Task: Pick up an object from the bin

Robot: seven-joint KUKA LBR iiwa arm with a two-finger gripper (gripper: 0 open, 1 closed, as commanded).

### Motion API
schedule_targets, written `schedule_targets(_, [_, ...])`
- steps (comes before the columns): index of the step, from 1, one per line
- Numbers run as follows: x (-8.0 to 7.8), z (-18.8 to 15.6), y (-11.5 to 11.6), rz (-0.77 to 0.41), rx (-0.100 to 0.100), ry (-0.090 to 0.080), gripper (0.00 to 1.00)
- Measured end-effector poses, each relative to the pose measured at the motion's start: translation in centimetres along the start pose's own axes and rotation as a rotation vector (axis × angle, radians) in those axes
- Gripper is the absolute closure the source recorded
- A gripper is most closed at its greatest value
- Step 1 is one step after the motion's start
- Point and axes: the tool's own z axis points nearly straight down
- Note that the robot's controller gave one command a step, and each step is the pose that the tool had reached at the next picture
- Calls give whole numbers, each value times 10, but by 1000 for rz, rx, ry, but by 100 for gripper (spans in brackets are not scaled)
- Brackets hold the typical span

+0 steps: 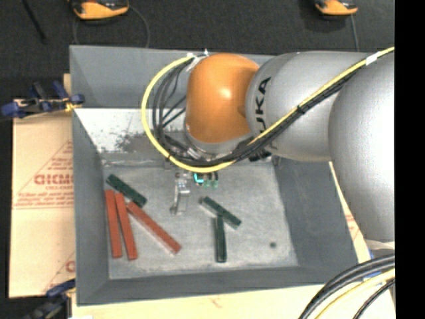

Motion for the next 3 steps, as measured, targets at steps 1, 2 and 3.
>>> schedule_targets(1, [38, 10, -80, 2, 5, -2, 0])
schedule_targets(2, [18, 101, -155, 153, 1, -4, 0])
schedule_targets(3, [70, 95, -119, 85, 0, -3, 0])
